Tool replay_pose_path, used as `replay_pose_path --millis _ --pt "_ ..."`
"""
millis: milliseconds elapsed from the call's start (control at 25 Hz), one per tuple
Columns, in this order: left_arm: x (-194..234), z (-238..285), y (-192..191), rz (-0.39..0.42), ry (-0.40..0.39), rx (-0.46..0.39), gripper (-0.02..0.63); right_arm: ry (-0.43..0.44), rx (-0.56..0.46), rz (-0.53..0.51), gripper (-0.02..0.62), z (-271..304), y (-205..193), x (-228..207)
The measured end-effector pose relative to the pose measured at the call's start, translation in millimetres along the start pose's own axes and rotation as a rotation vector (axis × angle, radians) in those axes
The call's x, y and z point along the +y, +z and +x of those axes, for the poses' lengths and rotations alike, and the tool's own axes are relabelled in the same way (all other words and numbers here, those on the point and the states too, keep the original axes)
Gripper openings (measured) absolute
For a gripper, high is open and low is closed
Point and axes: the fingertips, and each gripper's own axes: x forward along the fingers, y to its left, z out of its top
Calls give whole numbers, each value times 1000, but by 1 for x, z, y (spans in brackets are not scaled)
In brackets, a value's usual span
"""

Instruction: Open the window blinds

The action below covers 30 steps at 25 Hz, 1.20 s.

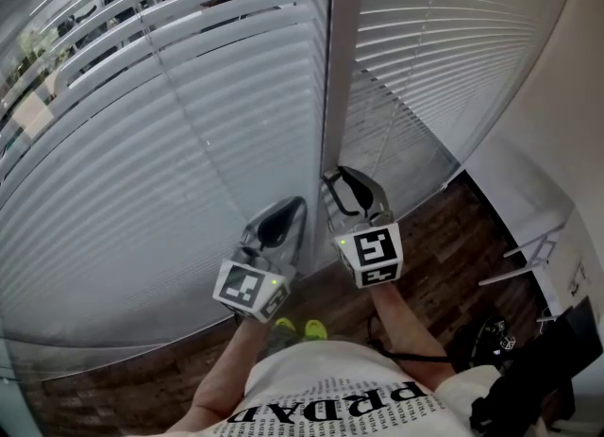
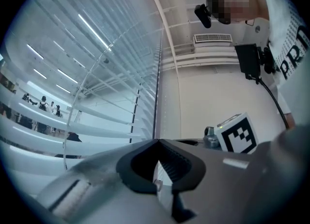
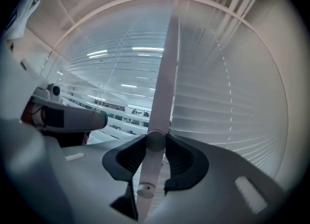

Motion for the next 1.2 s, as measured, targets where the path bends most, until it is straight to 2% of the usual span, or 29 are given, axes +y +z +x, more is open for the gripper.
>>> replay_pose_path --millis 280,520,1040,1120,1200 --pt "-1 -4 0 -5 -6 -8 -9 11 -46 239 129 -3 -2 -1" --pt "1 -4 -3 1 -6 5 -9 5 -66 322 130 -2 -1 -3" --pt "1 -8 0 2 -1 8 -8 6 -64 293 133 -2 2 -2" --pt "1 -10 1 3 4 7 -9 9 -41 236 133 -2 3 -1" --pt "0 -10 2 1 7 4 -9 4 1 107 133 -4 3 0"
